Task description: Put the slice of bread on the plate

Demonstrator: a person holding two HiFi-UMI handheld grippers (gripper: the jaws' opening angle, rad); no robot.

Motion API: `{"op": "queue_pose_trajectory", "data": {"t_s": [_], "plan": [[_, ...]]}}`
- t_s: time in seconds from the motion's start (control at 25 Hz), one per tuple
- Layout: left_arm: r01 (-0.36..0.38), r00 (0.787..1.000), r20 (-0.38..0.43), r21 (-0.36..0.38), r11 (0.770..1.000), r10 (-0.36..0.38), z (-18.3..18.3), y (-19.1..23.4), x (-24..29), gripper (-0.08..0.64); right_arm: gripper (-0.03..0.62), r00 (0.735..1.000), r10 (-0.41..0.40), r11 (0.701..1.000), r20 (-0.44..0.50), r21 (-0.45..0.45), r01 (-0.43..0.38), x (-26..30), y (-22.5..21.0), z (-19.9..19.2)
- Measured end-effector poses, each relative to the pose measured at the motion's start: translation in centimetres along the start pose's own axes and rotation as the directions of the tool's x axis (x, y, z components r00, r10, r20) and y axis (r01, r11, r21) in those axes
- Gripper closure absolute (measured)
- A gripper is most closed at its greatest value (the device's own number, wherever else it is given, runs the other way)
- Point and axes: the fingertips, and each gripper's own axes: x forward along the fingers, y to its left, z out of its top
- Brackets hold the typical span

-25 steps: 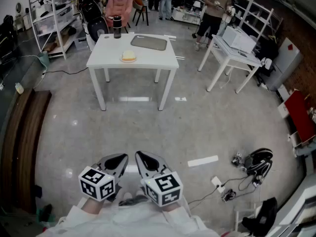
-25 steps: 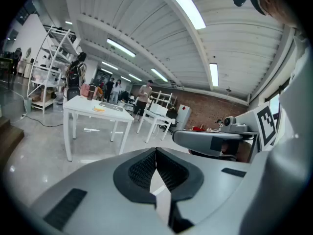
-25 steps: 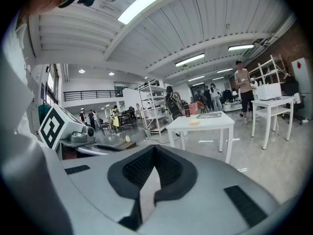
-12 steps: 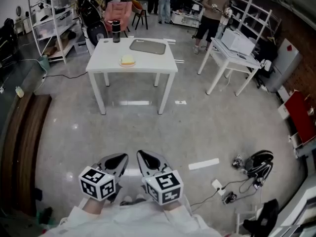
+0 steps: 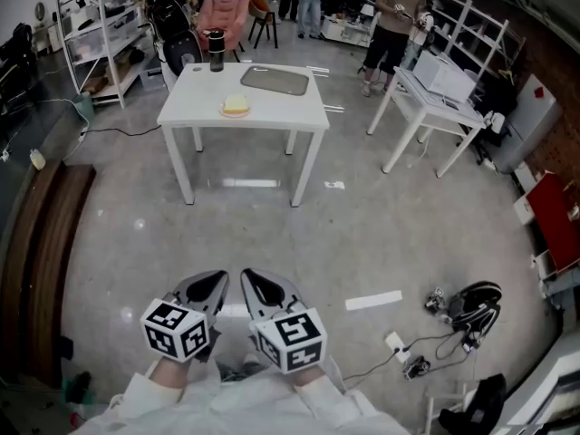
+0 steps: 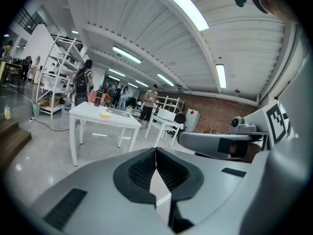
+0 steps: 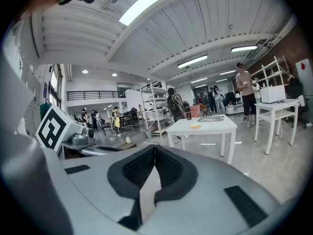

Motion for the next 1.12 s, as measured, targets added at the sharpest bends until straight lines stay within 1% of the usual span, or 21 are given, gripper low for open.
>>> {"op": "queue_pose_trajectory", "data": {"t_s": [0.08, 0.2, 0.28, 0.36, 0.44, 0.52, 0.68, 0.76, 0.84, 0.92, 1.0, 1.12], "plan": [[0.003, 1.000, 0.003, -0.013, 1.000, -0.003, -0.3, 0.2, 0.4, 0.551, 0.578, 1.000, -0.005, 1.000, 0.004, 0.009, 0.005, 0.3, -0.3, -0.2], [-0.003, 1.000, -0.014, -0.043, 0.999, 0.003, -1.4, 0.4, 0.9, 0.551, 0.578, 1.000, -0.007, 0.999, -0.027, 0.034, 0.008, 0.4, -0.8, -1.9], [-0.001, 0.999, -0.034, -0.043, 0.999, -0.001, -1.8, 0.5, 1.4, 0.551, 0.578, 0.999, 0.005, 0.999, -0.042, 0.044, -0.003, 0.6, -1.2, -2.5], [0.004, 0.999, -0.045, -0.032, 0.999, -0.005, -1.7, 1.0, 2.4, 0.551, 0.578, 0.999, 0.017, 0.998, -0.036, 0.053, -0.015, 1.5, -1.9, -2.3], [0.007, 0.999, -0.046, -0.031, 0.999, -0.008, -1.3, 2.0, 3.5, 0.551, 0.578, 1.000, 0.006, 0.998, -0.025, 0.062, -0.005, 2.8, -3.0, -1.8], [0.013, 0.999, -0.041, -0.034, 0.999, -0.014, -0.5, 3.3, 4.8, 0.551, 0.578, 1.000, -0.014, 0.998, -0.020, 0.061, 0.016, 4.2, -4.3, -1.0], [0.028, 0.999, -0.029, -0.027, 0.999, -0.028, 2.2, 6.6, 8.0, 0.551, 0.578, 0.998, -0.049, 0.998, -0.027, 0.023, 0.050, 8.2, -7.0, 0.7], [0.033, 0.999, -0.033, -0.020, 0.999, -0.033, 3.5, 8.9, 9.5, 0.551, 0.577, 0.998, -0.058, 0.998, -0.024, 0.037, 0.059, 10.8, -8.1, 1.5], [0.039, 0.998, -0.047, -0.013, 0.999, -0.039, 4.8, 11.4, 11.1, 0.551, 0.578, 0.998, -0.056, 0.996, -0.024, 0.073, 0.057, 13.8, -9.0, 2.5], [0.040, 0.997, -0.058, -0.010, 0.999, -0.040, 6.3, 14.1, 12.7, 0.551, 0.578, 0.999, -0.050, 0.994, -0.009, 0.099, 0.051, 17.0, -9.7, 4.1], [0.046, 0.997, -0.063, -0.005, 0.999, -0.047, 7.9, 16.5, 14.3, 0.551, 0.578, 0.998, -0.058, 0.994, 0.012, 0.090, 0.057, 20.0, -10.6, 6.0], [0.071, 0.996, -0.063, 0.025, 0.997, -0.069, 10.4, 19.2, 16.8, 0.551, 0.578, 0.996, -0.081, 0.993, 0.033, 0.091, 0.077, 23.7, -12.5, 8.0]]}}
